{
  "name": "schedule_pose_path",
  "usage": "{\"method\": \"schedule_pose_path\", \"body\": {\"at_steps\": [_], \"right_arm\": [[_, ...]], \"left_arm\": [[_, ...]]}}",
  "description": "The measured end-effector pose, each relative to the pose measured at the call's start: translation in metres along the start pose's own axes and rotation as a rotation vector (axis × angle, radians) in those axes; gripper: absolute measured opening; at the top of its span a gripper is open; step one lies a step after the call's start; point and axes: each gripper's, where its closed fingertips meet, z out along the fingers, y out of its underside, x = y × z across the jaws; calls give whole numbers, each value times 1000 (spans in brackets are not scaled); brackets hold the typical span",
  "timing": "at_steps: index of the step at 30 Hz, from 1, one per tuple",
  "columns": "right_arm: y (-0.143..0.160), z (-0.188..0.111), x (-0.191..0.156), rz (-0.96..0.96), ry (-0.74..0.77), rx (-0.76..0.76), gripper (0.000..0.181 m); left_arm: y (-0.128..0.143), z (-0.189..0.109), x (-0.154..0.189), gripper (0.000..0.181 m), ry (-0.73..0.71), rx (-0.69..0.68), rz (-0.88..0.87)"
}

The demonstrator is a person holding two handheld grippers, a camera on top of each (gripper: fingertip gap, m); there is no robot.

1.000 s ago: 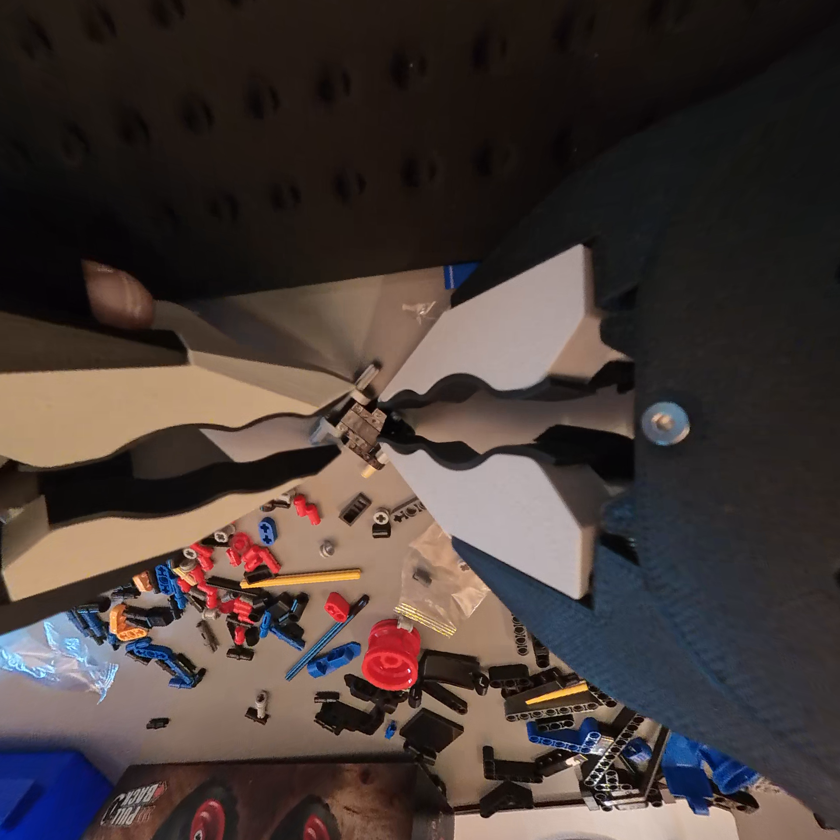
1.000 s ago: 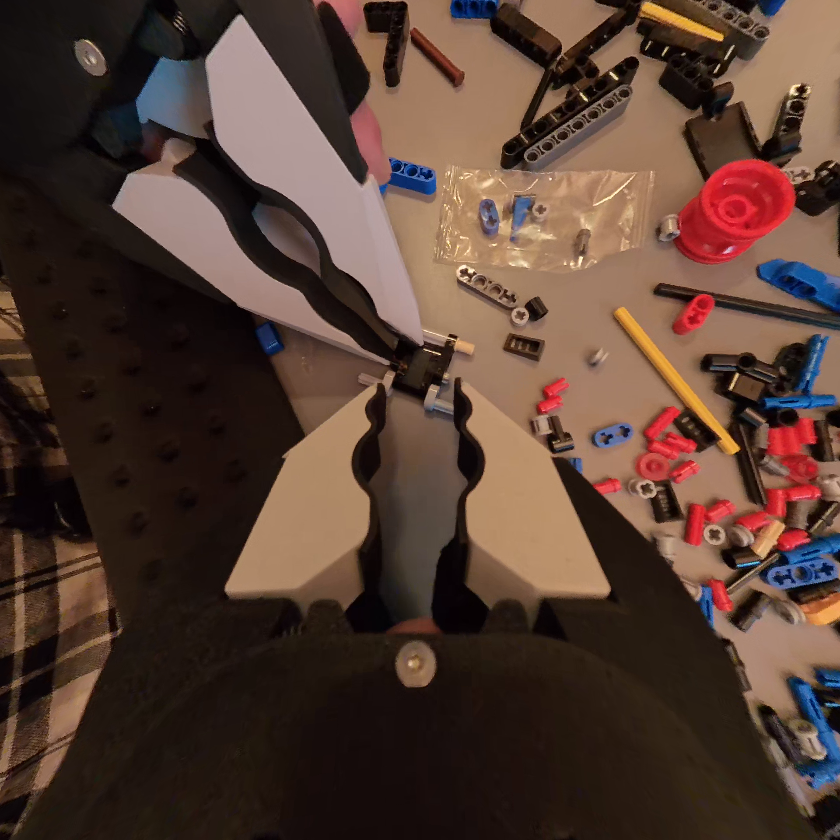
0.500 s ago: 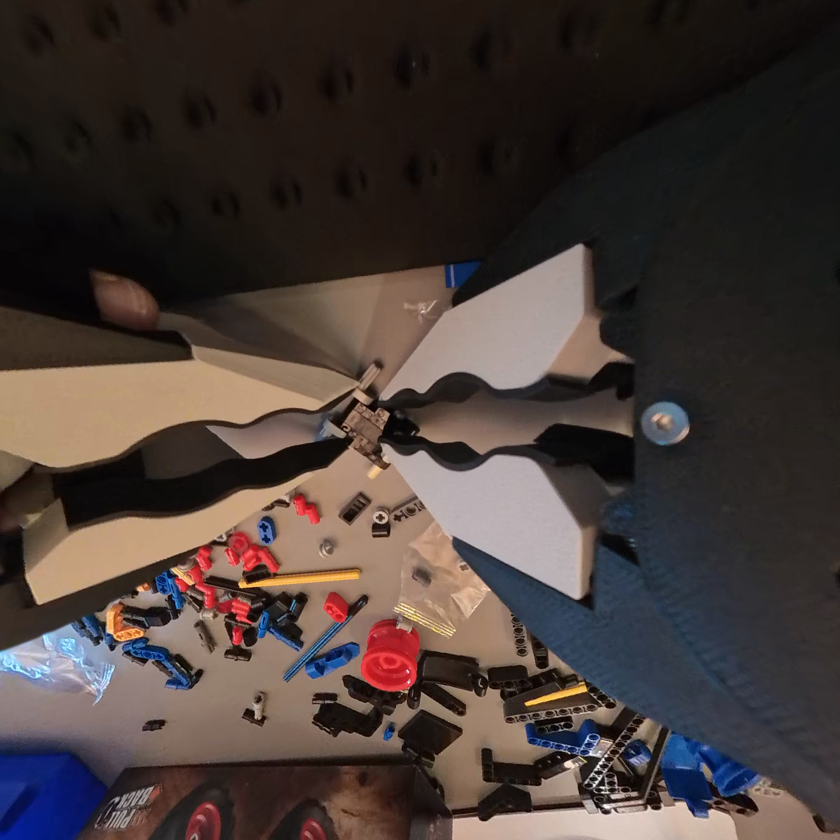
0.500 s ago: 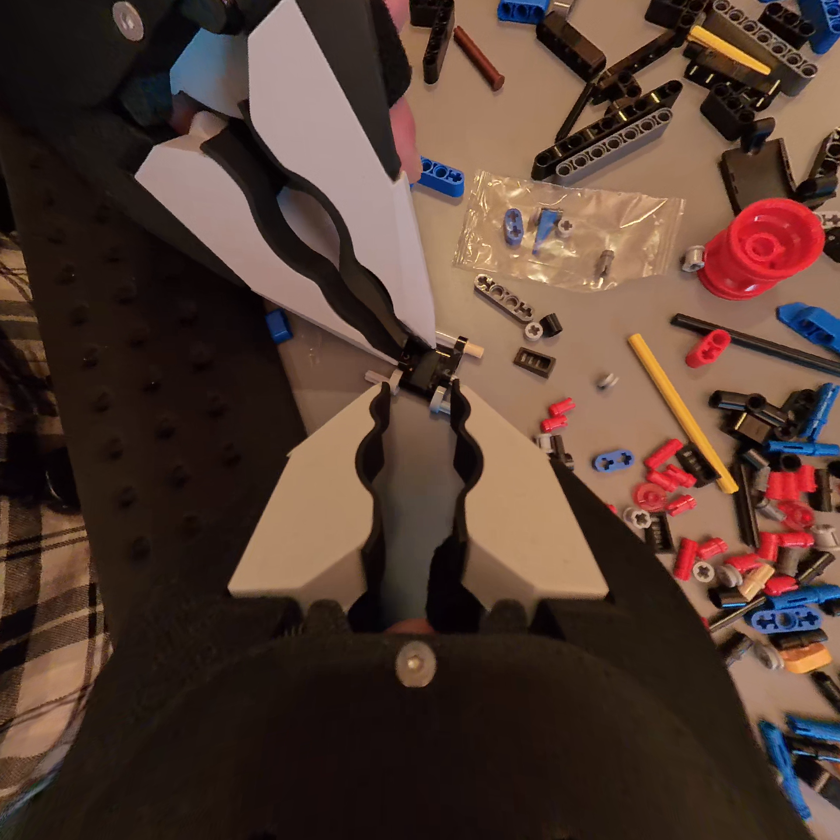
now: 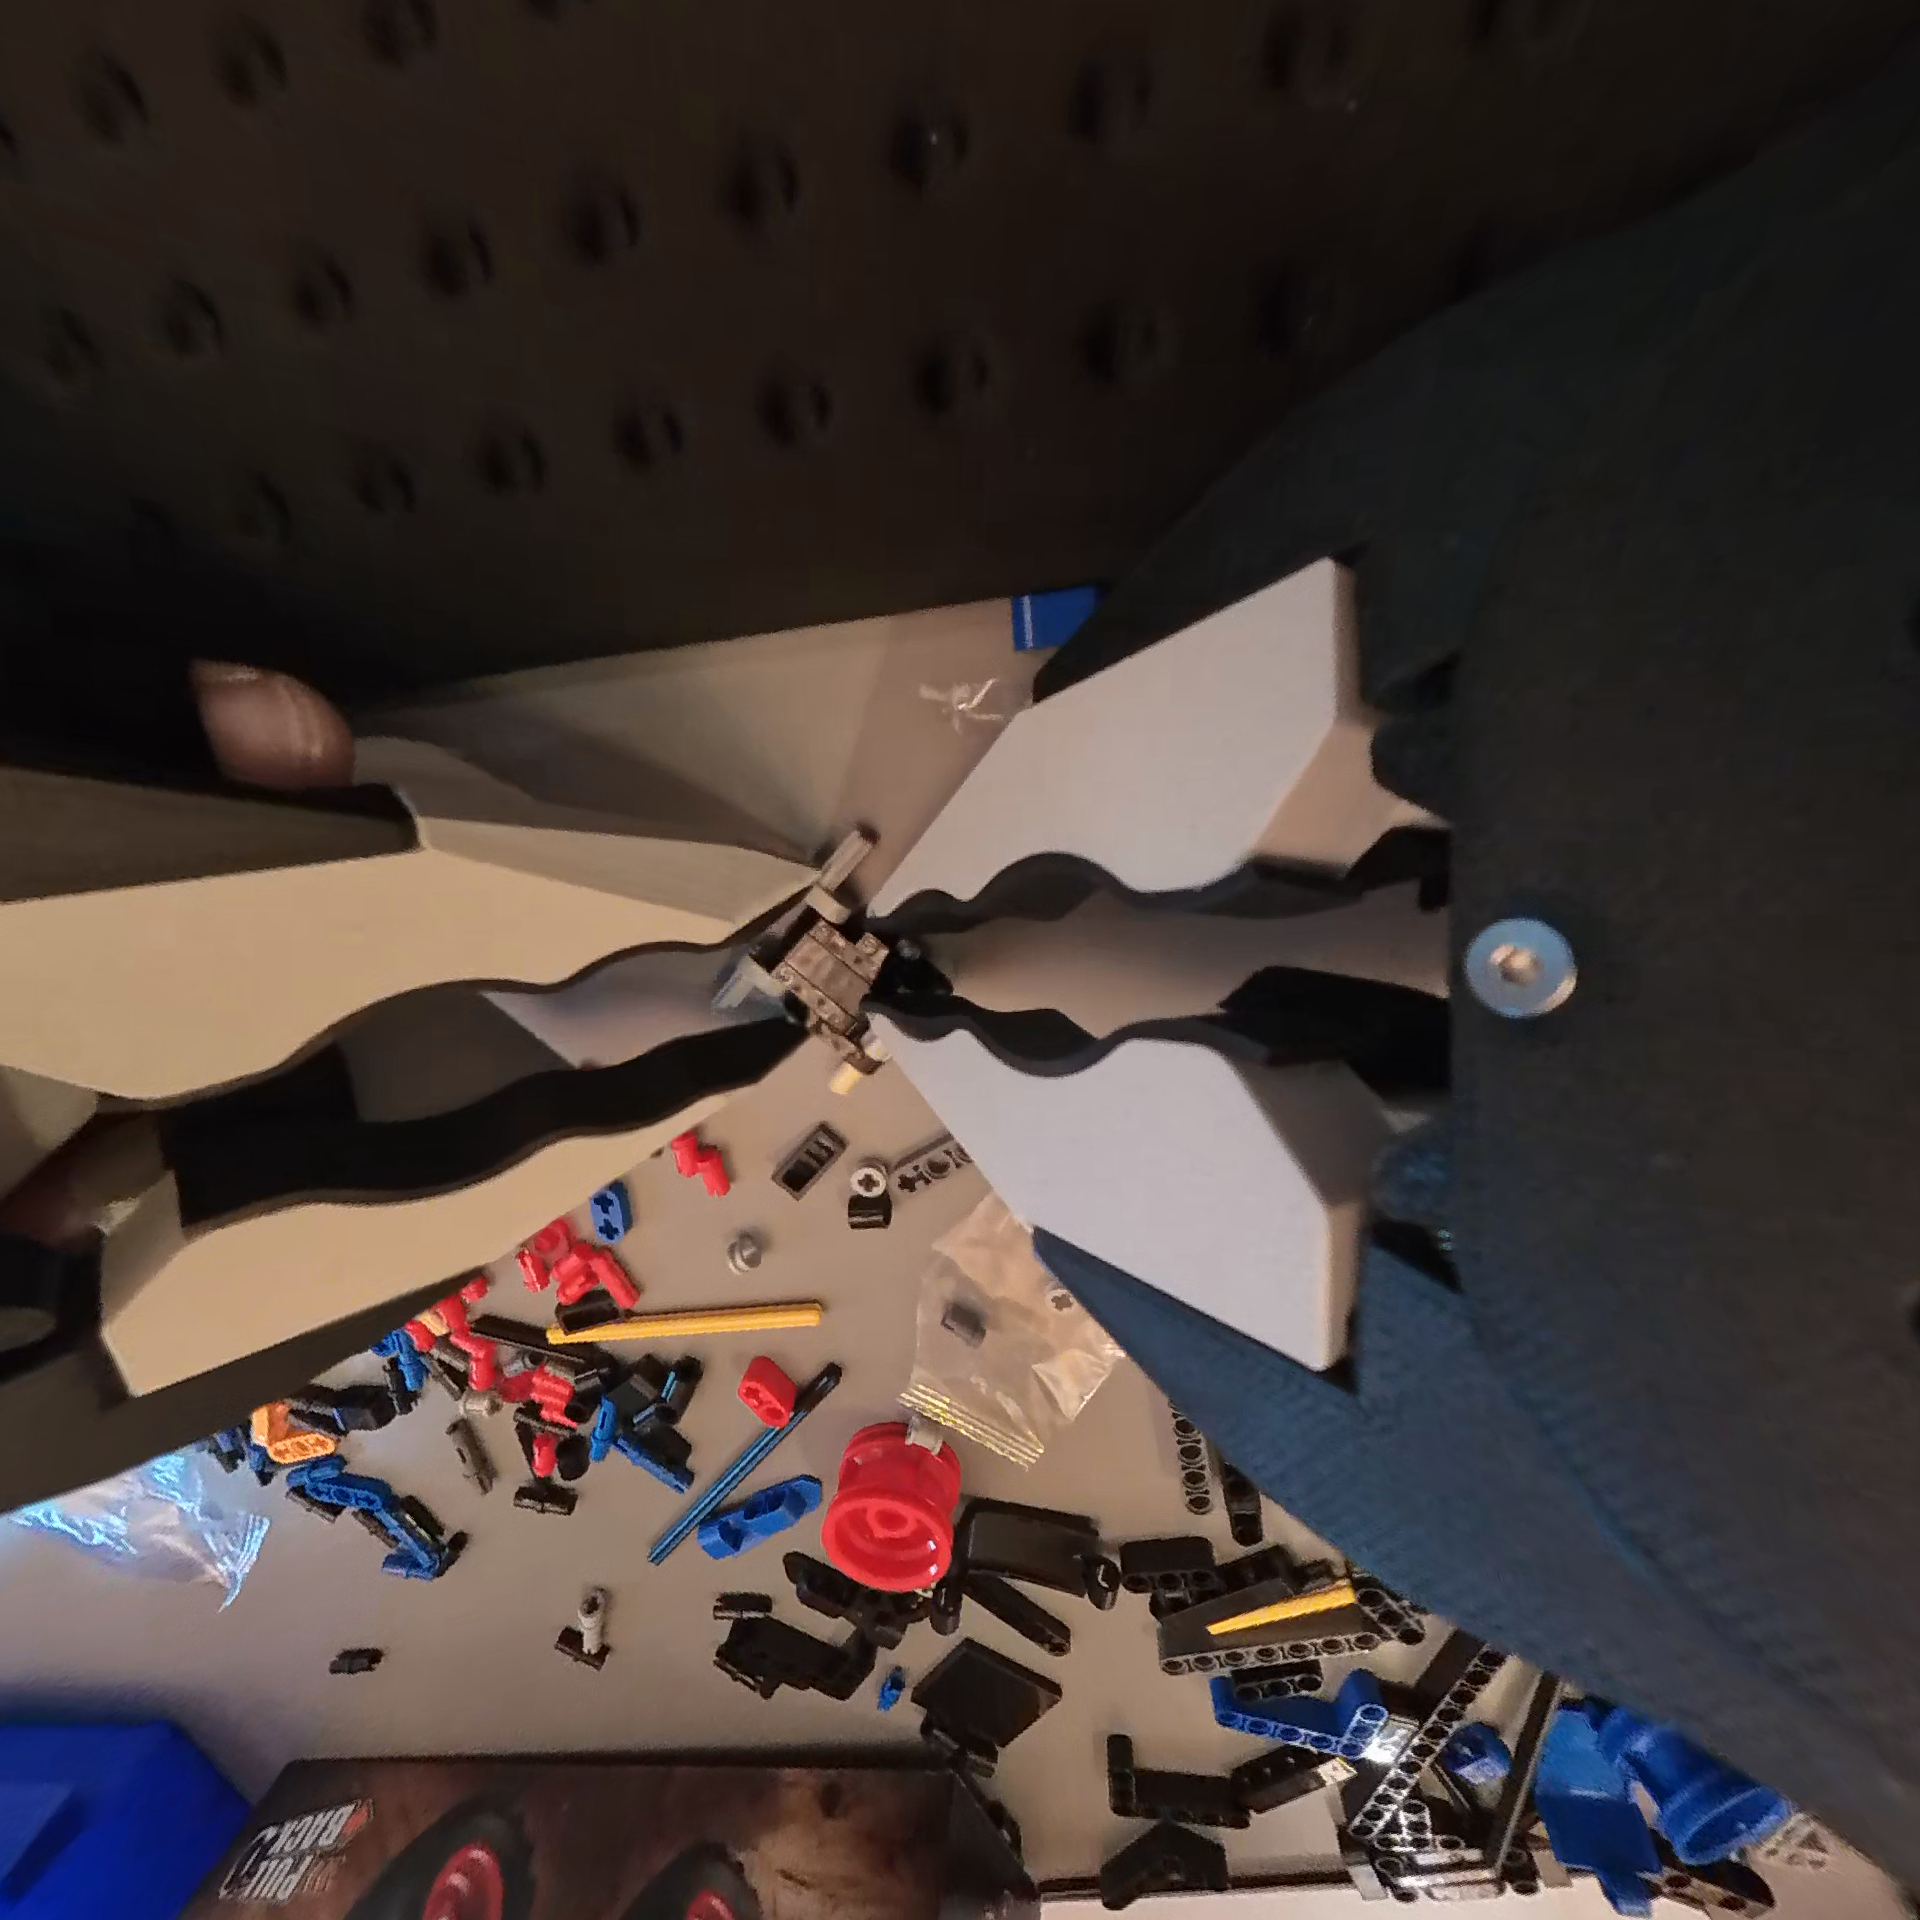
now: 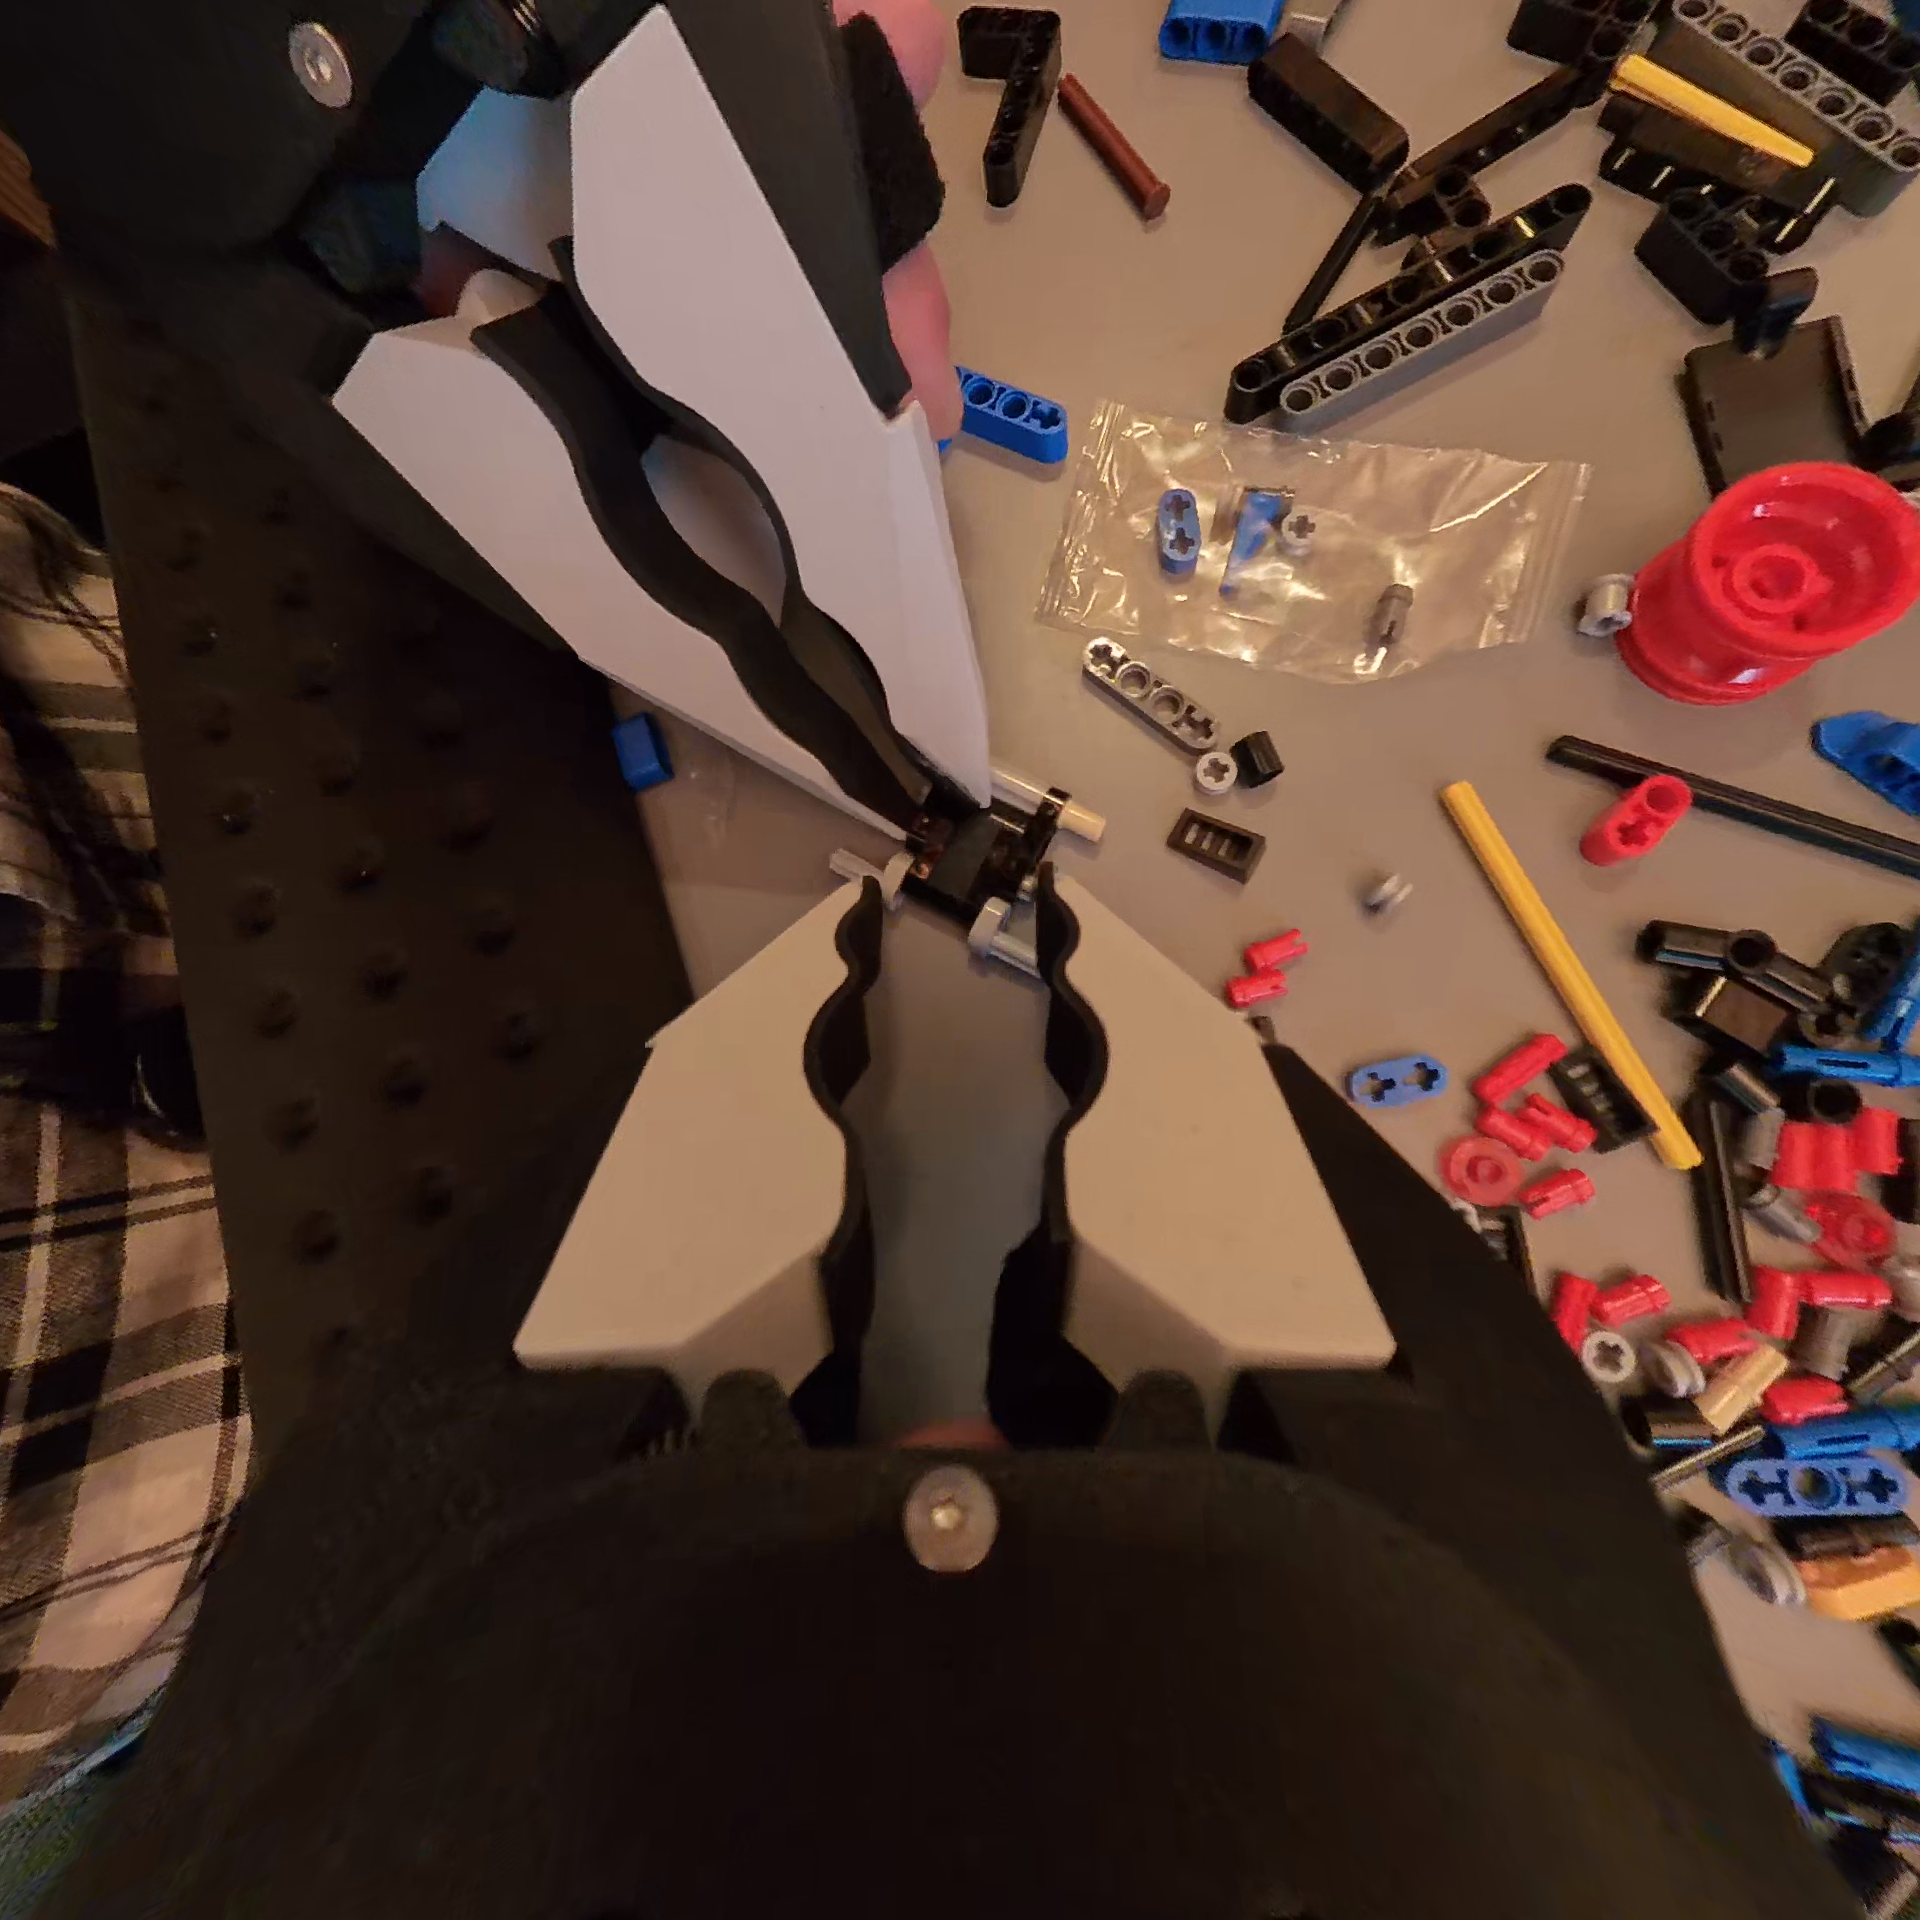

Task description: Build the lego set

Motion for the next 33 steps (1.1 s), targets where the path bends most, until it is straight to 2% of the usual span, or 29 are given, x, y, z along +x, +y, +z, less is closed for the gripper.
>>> {"method": "schedule_pose_path", "body": {"at_steps": [16, 22, 33], "right_arm": [[0, 0, -3, 44, 36, 7, 28], [3, -5, 4, 56, 129, -4, 27], [3, -4, 4, 52, 31, 16, 26]], "left_arm": [[0, 0, 1, 9, -6, 5, -22], [-1, 3, -4, 9, -31, 4, -15], [-2, 4, -4, 9, -19, 9, -16]]}}
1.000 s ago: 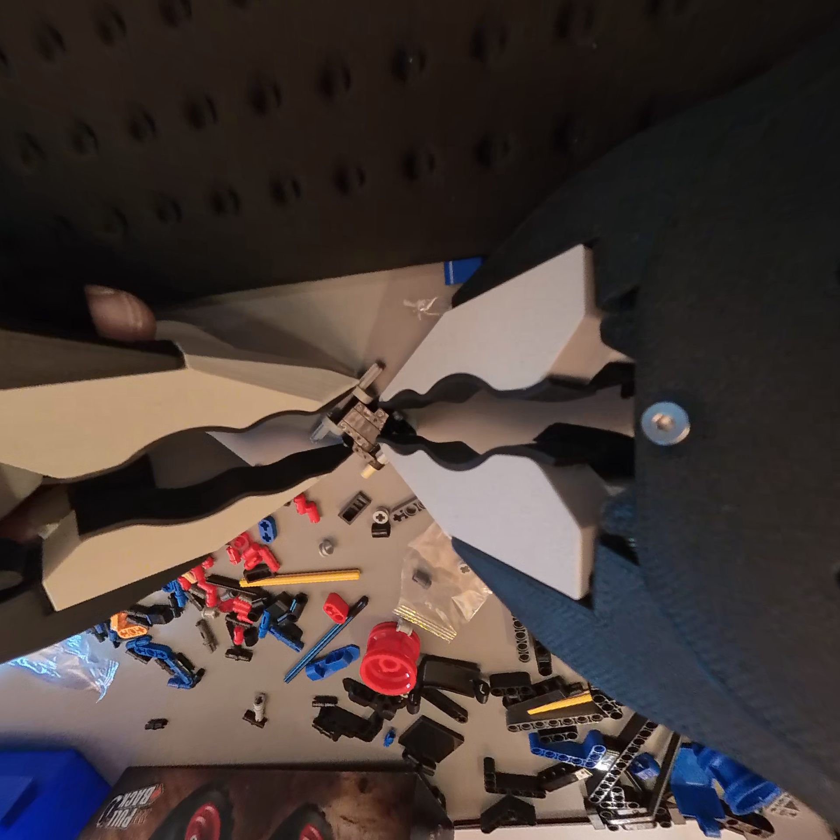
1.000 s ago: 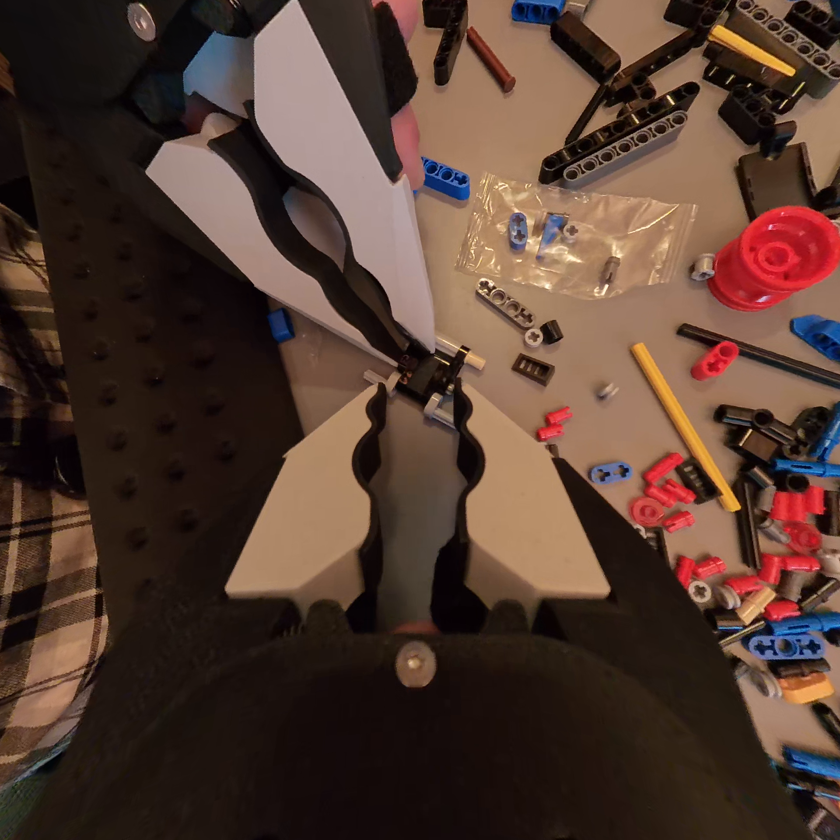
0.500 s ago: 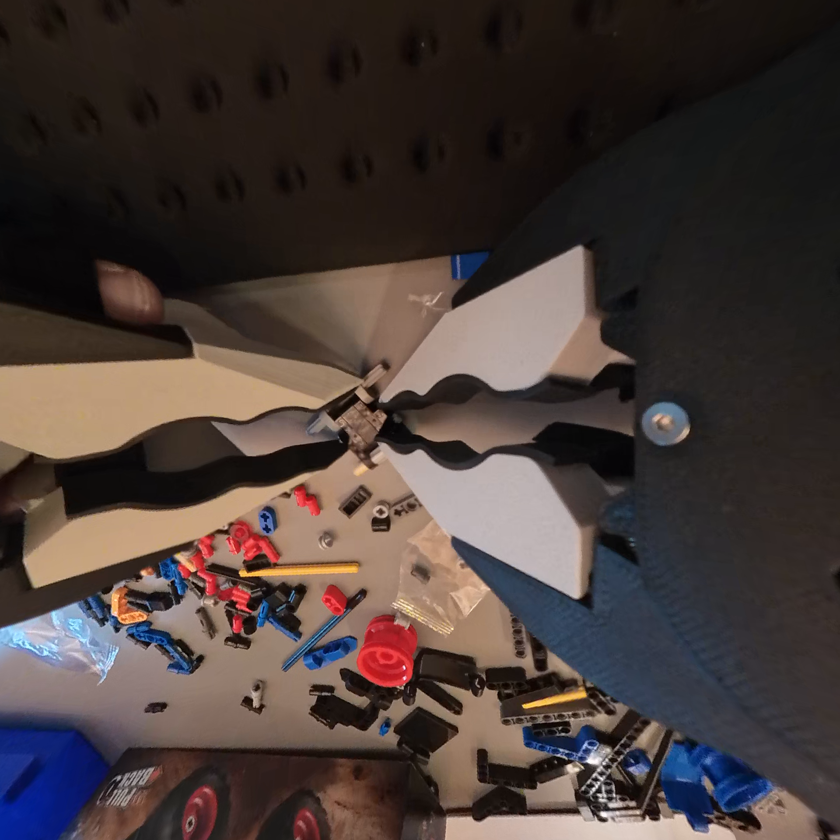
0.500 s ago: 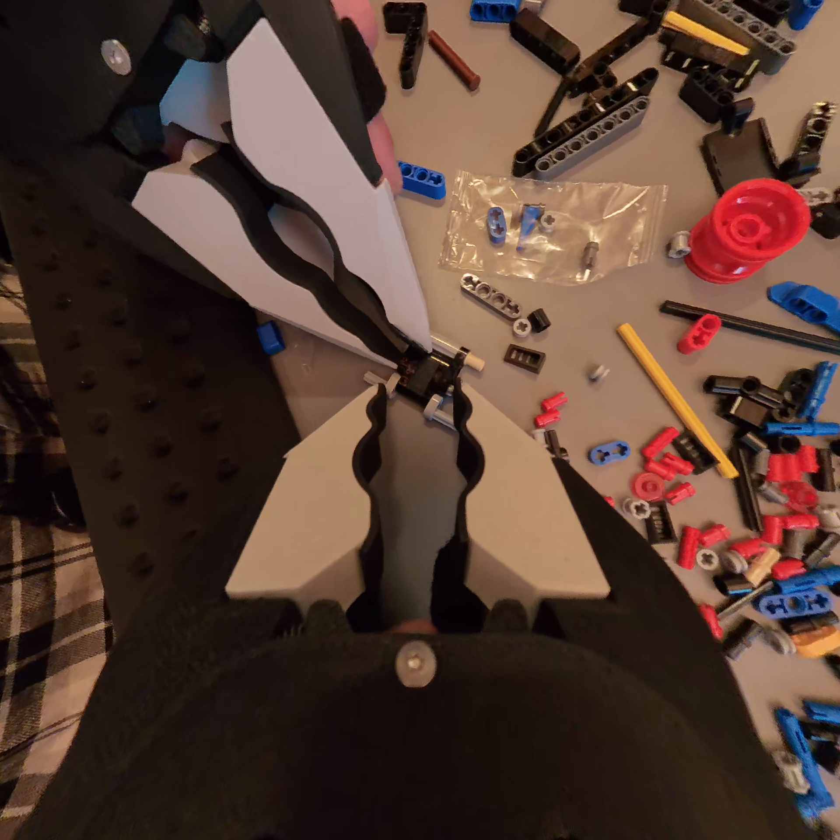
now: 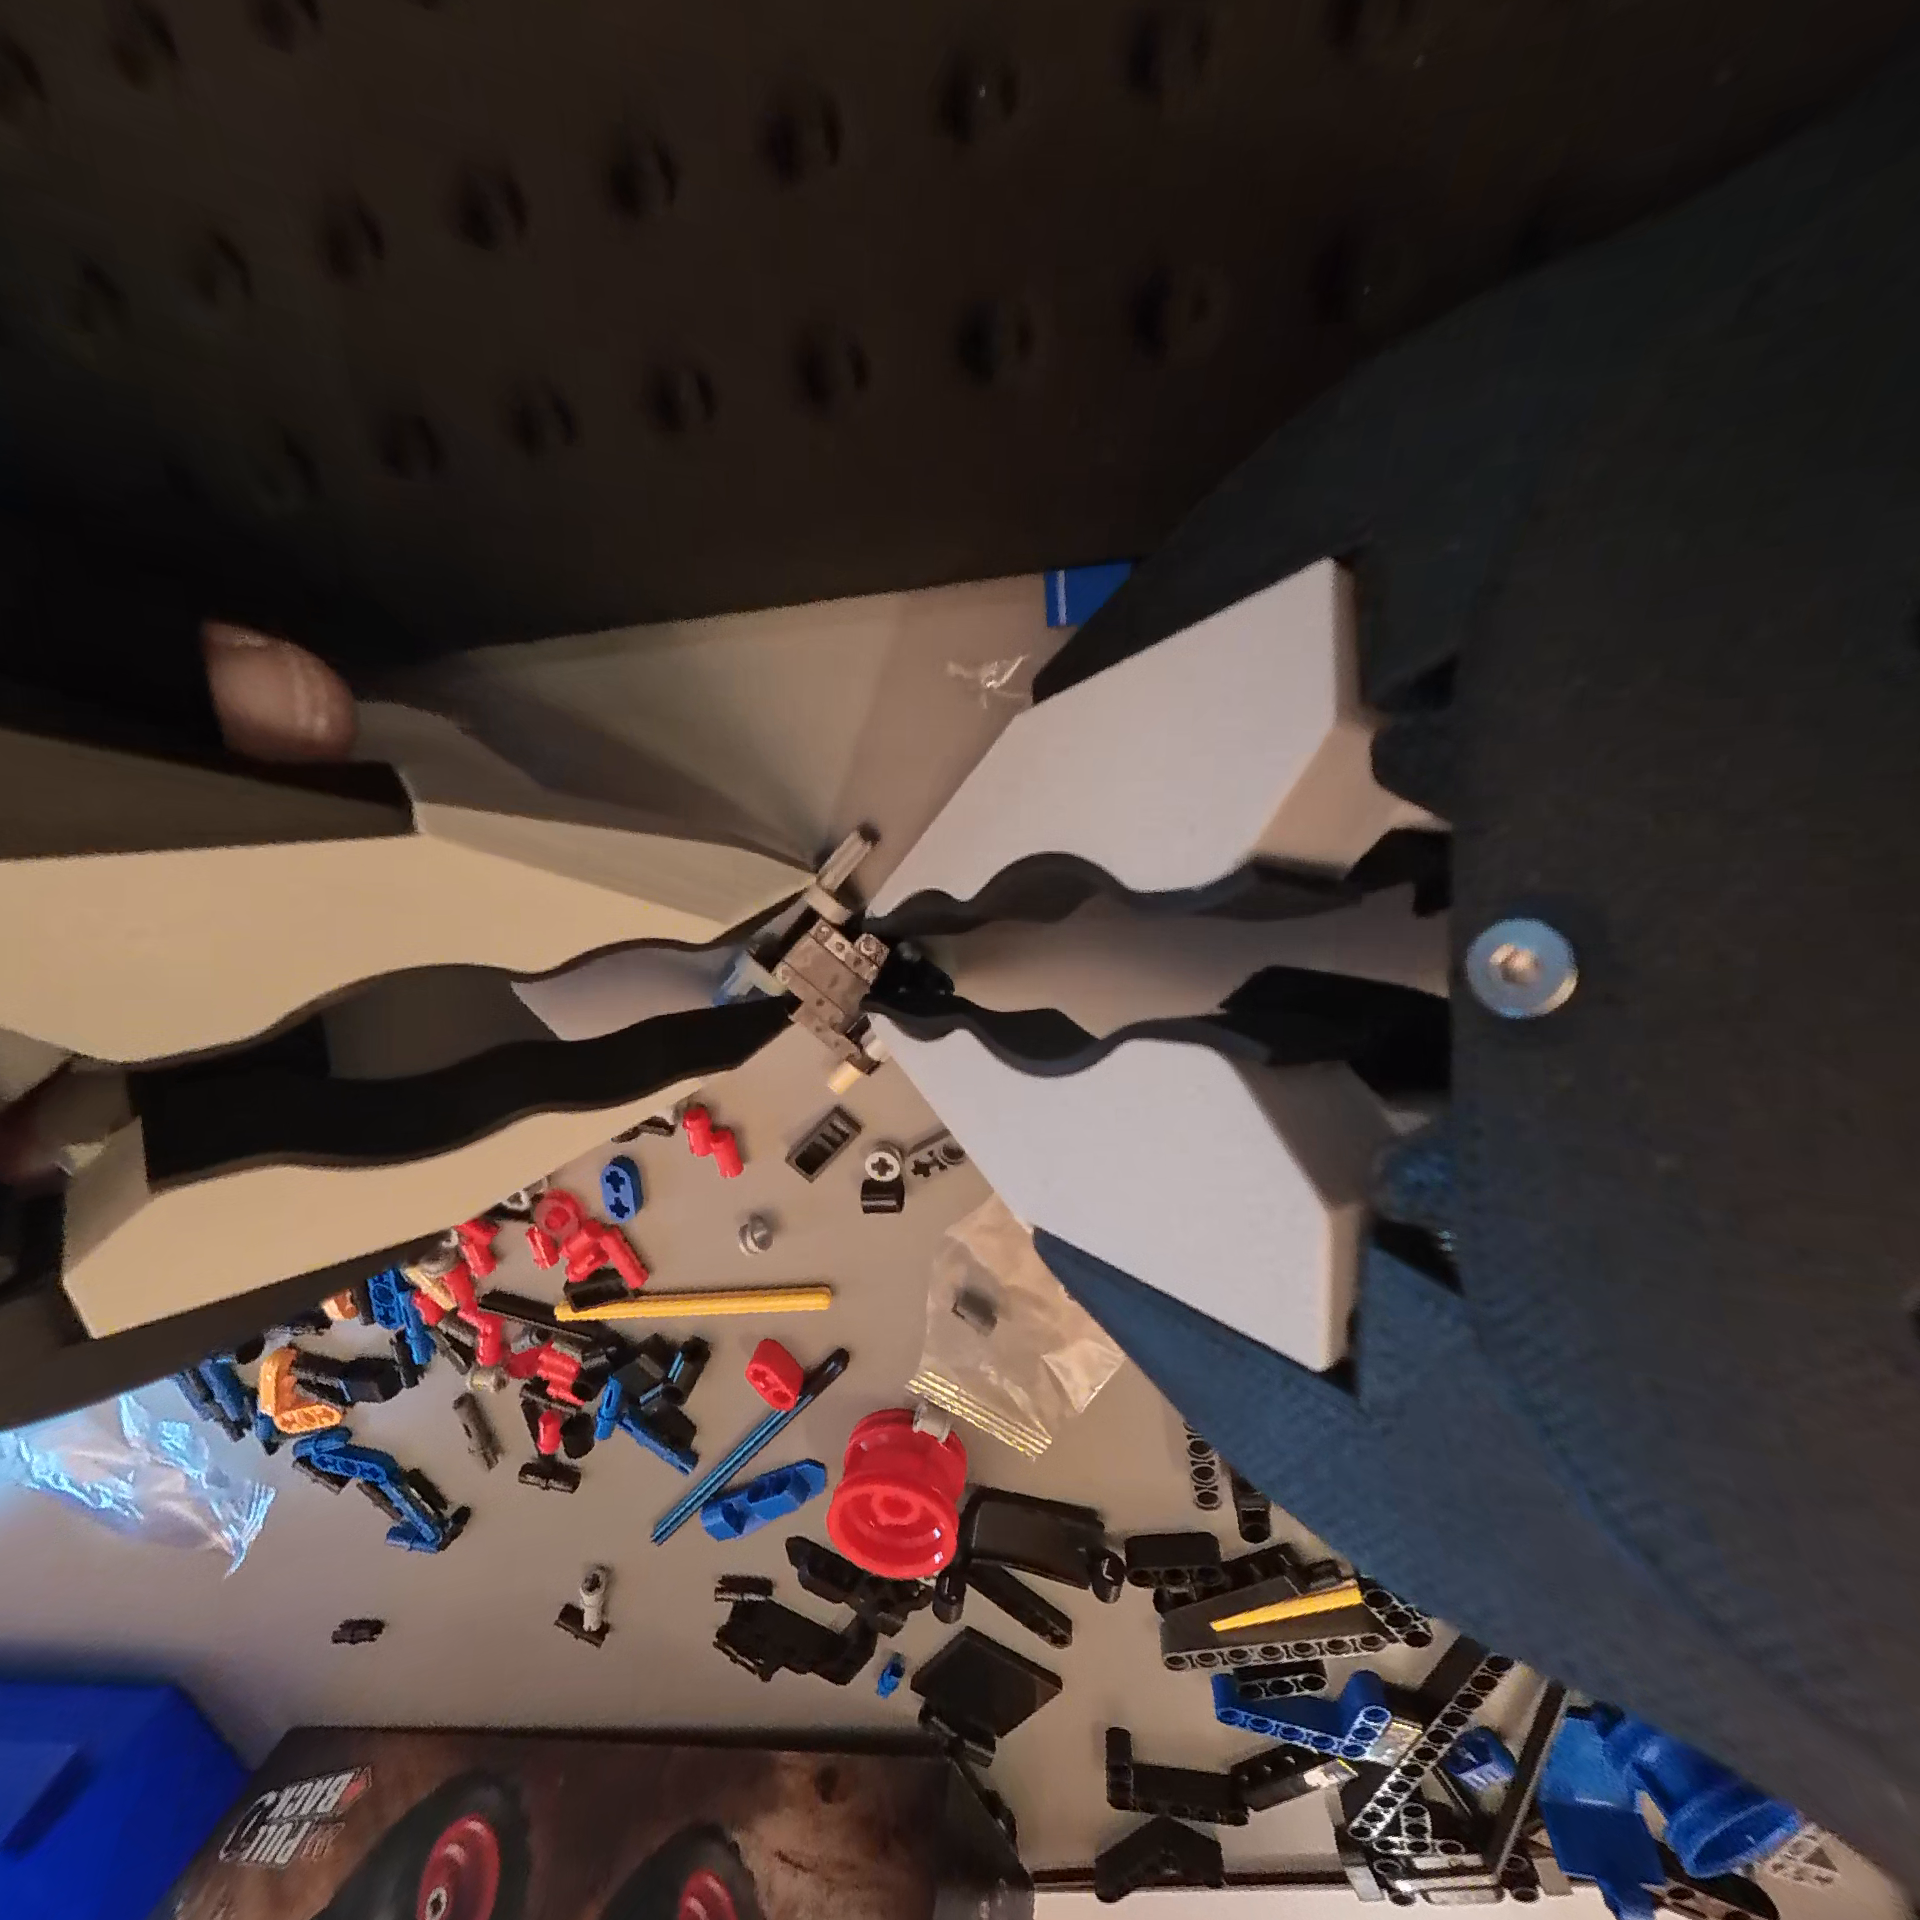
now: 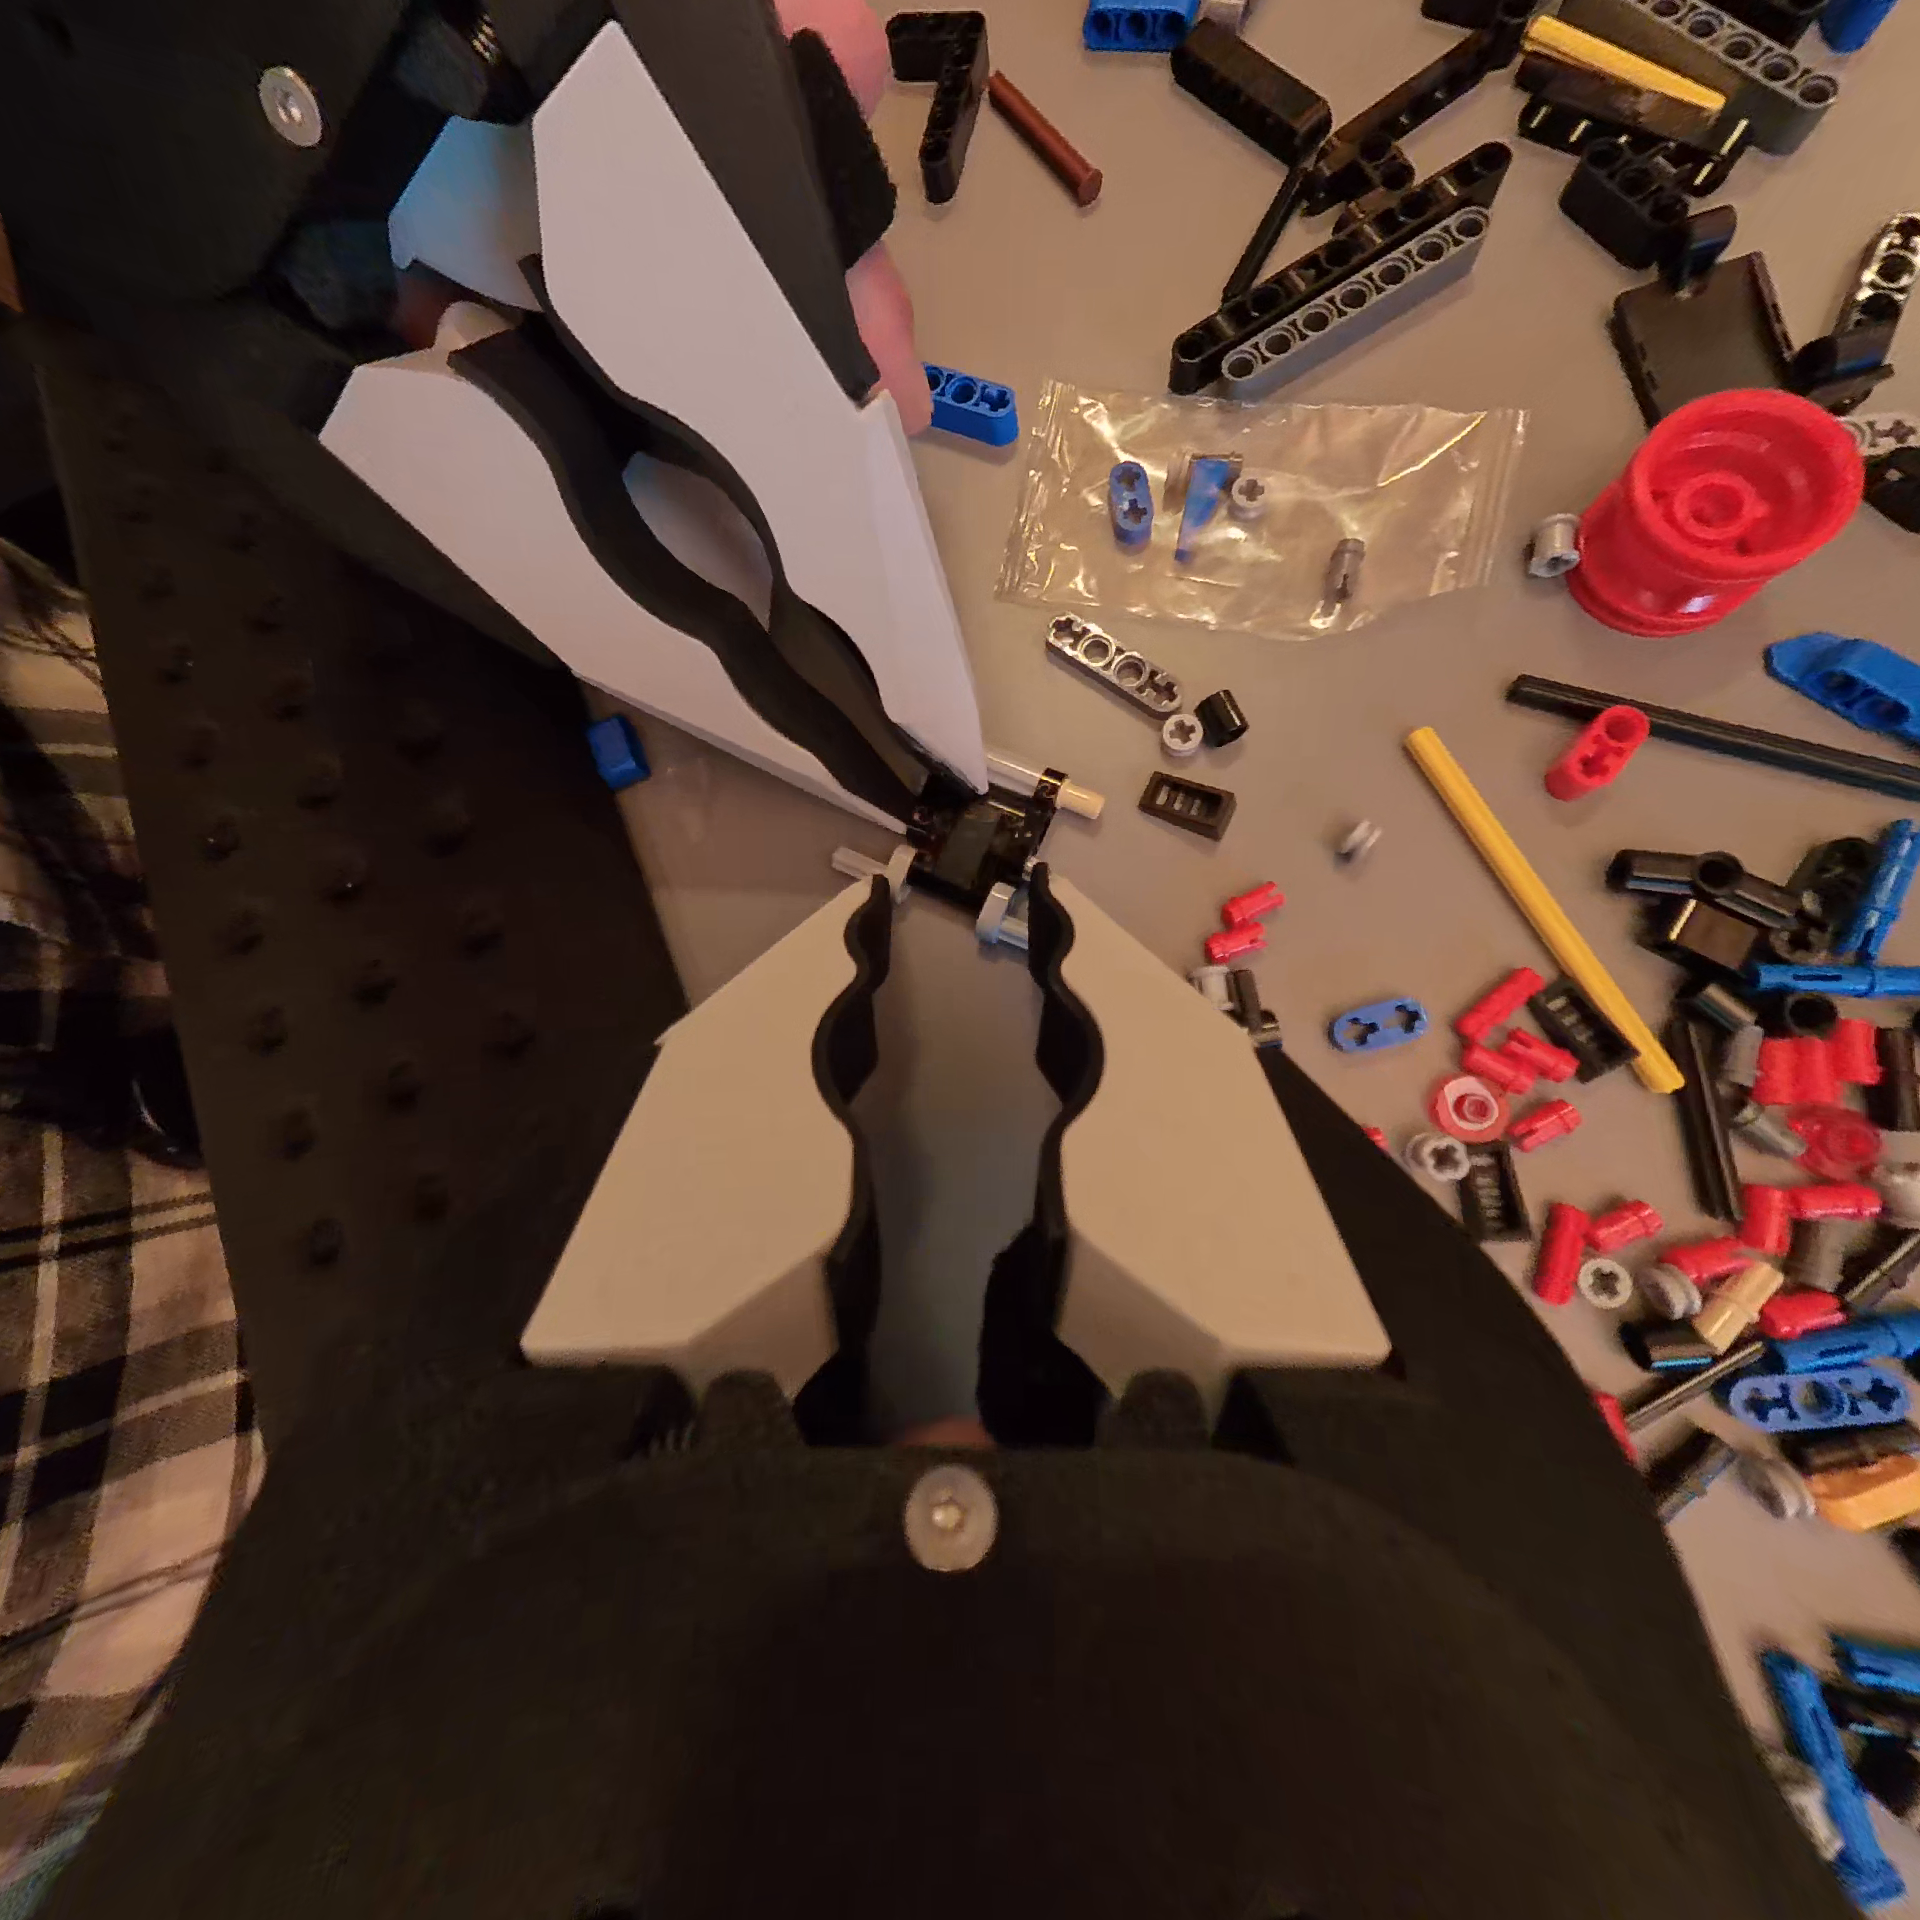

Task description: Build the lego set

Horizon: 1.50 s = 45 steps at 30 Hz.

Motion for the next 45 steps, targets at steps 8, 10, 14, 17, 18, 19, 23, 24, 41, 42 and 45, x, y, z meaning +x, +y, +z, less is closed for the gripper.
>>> {"method": "schedule_pose_path", "body": {"at_steps": [8, 10, 14, 17, 18, 19, 23, 24, 41, 42, 45], "right_arm": [[0, 0, 3, -104, -50, -55, 16], [0, 1, 2, -128, -62, -61, 15], [-1, 1, 2, -131, -73, -56, 16], [-1, 1, 2, -126, -69, -70, 17], [-3, 0, 4, -125, -61, -67, 19], [-6, -1, 3, -117, -59, -47, 19], [-5, -7, 9, -116, -23, -25, 26], [-6, -9, 10, -113, -21, -14, 26], [2, 2, -3, -136, -4, -40, 15], [2, 2, -4, -134, -2, -38, 16], [2, 3, -5, -133, 7, -35, 15]], "left_arm": [[0, 0, 0, 10, 17, 13, -16], [0, 0, 0, 9, 23, 17, -18], [0, 0, 0, 10, 24, 13, -16], [0, 0, 0, 10, 18, 23, -14], [0, 1, -1, 10, 24, 27, -29], [-1, 1, -1, 10, 30, 30, -36], [-4, -2, 5, 17, 84, 55, -73], [-5, -4, 2, 20, 77, 66, -70], [10, -8, 0, 11, 105, -7, -68], [11, -8, 0, 11, 102, -10, -59], [12, -9, -1, 10, 101, -16, -30]]}}
